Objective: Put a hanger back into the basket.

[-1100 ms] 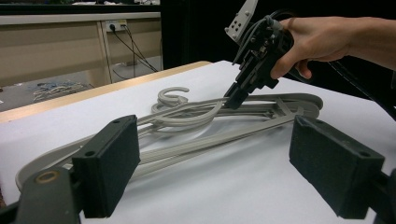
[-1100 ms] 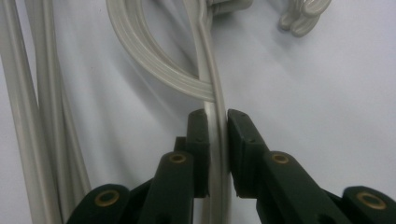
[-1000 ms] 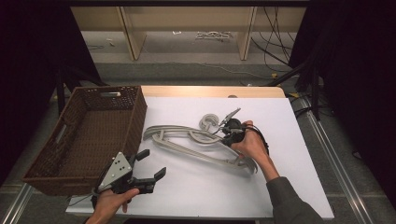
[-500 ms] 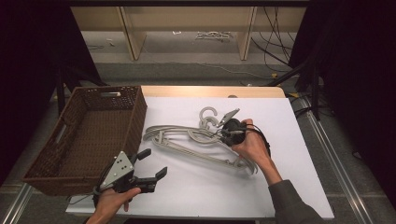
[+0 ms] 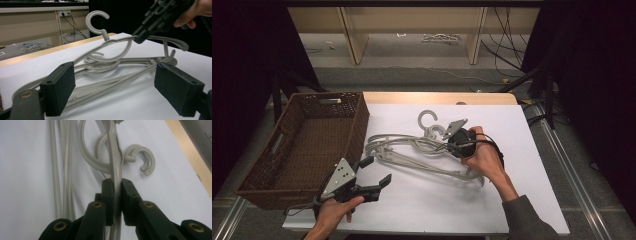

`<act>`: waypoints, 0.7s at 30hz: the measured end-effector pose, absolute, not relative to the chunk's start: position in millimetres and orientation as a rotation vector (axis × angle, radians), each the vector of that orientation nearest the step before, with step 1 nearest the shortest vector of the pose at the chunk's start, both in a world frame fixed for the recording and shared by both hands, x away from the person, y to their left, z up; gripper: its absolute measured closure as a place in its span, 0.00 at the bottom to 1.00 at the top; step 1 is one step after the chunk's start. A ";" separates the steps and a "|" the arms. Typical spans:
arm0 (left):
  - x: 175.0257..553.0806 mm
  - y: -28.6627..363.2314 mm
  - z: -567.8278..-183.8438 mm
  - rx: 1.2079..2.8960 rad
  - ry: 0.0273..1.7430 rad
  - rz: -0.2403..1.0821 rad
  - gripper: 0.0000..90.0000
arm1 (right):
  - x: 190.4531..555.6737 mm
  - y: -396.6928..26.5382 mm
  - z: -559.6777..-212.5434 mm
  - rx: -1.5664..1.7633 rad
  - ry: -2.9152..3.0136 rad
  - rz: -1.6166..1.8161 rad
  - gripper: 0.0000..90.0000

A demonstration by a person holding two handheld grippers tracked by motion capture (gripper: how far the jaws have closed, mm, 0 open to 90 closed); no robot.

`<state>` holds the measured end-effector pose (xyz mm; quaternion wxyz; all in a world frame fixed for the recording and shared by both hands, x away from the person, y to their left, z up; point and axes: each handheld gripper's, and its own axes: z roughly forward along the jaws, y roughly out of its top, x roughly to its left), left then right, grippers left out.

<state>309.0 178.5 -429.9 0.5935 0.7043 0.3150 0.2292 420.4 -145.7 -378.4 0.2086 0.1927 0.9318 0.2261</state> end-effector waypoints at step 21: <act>394.3 116.9 -416.3 1.922 0.724 0.588 0.28 | 401.4 -145.2 -366.2 0.462 2.591 0.648 0.91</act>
